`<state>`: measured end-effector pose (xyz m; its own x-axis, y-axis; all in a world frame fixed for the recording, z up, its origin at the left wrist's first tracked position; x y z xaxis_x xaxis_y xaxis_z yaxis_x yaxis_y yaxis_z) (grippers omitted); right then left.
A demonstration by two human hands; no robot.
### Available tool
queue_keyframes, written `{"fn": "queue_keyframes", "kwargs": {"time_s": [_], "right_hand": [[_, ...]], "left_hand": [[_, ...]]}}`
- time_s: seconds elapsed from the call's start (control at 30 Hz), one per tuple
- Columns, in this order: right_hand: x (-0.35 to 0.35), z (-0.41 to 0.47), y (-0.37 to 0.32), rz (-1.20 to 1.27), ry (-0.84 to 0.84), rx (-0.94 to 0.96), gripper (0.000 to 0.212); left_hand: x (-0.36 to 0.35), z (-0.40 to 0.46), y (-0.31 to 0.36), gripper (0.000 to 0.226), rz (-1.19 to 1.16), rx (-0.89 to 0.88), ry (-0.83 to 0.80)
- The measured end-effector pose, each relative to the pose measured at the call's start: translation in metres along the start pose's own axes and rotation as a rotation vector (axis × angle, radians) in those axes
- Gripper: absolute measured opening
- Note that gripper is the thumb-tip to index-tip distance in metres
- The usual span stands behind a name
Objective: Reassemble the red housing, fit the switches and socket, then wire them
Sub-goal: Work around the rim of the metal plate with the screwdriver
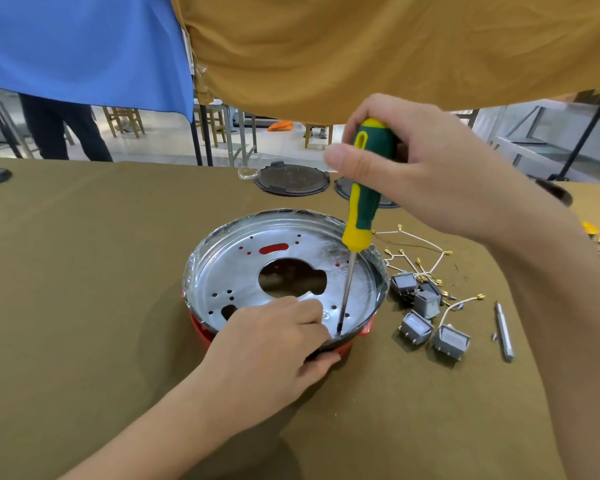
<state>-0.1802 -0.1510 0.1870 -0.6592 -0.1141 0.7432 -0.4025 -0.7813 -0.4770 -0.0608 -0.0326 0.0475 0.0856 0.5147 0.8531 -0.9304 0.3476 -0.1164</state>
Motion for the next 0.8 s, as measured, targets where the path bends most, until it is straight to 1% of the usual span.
{"fn": "queue_keyframes", "kwargs": {"time_s": [0.07, 0.13, 0.17, 0.23, 0.3, 0.33, 0.37, 0.4, 0.43, 0.5, 0.53, 0.57, 0.6, 0.67, 0.7, 0.73, 0.8], "right_hand": [[0.001, -0.001, 0.001, 0.153, -0.130, -0.015, 0.021], [0.007, -0.003, 0.001, 0.309, -0.223, 0.002, 0.025], [0.009, -0.004, -0.001, 0.314, -0.231, 0.032, 0.022], [0.010, -0.003, -0.001, 0.170, -0.134, 0.080, 0.014], [0.009, 0.000, 0.003, -0.025, 0.014, 0.059, 0.022], [0.008, 0.001, 0.004, -0.064, 0.044, 0.034, 0.023], [0.005, 0.001, 0.004, -0.059, 0.030, 0.026, 0.019], [0.003, 0.001, 0.004, 0.003, -0.031, 0.020, 0.015], [0.002, 0.000, 0.003, 0.080, -0.103, 0.007, 0.015], [0.004, -0.001, 0.002, 0.201, -0.203, -0.003, 0.023], [0.005, -0.002, 0.000, 0.216, -0.206, 0.017, 0.019], [0.006, -0.002, -0.001, 0.192, -0.175, 0.041, 0.014], [0.006, -0.002, -0.002, 0.137, -0.119, 0.053, 0.013], [0.004, 0.001, -0.001, -0.003, 0.017, 0.032, 0.024], [0.002, 0.002, -0.001, -0.037, 0.050, 0.016, 0.027], [0.000, 0.002, -0.002, -0.038, 0.038, 0.012, 0.025], [-0.002, 0.002, -0.002, 0.106, -0.091, -0.008, 0.014]], "left_hand": [[0.000, 0.000, -0.001, 0.027, -0.016, 0.001, 0.007], [0.000, 0.000, -0.001, 0.031, -0.022, 0.000, 0.005], [0.000, -0.001, -0.001, 0.033, -0.023, 0.000, 0.005], [0.000, -0.001, -0.001, 0.034, -0.026, -0.002, 0.007], [-0.001, -0.001, -0.001, 0.035, -0.030, -0.004, 0.012], [-0.002, -0.001, -0.001, 0.034, -0.030, -0.004, 0.013], [-0.002, -0.001, -0.001, 0.034, -0.029, -0.004, 0.015], [-0.001, 0.000, -0.001, 0.034, -0.025, -0.001, 0.022], [0.000, 0.000, -0.001, 0.034, -0.020, 0.002, 0.027], [0.000, 0.000, -0.001, 0.034, -0.015, 0.003, 0.028], [0.000, 0.000, -0.001, 0.034, -0.016, 0.001, 0.026], [0.000, 0.000, -0.001, 0.034, -0.014, -0.002, 0.023], [0.000, 0.000, 0.000, 0.034, -0.010, -0.003, 0.020], [0.000, 0.000, 0.000, 0.034, -0.002, -0.001, 0.015], [0.000, 0.000, 0.000, 0.034, -0.001, 0.000, 0.013], [0.000, 0.000, 0.000, 0.035, -0.001, -0.002, 0.012], [0.000, 0.000, -0.001, 0.035, 0.001, -0.007, 0.010]]}}
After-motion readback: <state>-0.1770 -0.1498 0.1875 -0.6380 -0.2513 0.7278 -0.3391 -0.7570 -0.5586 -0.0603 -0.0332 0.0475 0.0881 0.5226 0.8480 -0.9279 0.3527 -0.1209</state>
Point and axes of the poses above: each hand's wrist, its own z-axis towards the middle knuckle, its own x-axis out of the back of the hand, y = z × x, the point moved 3 cm from there along z, towards the middle knuckle, and after that the axes turned 5 degrees about -x, right-handed, at the moved point
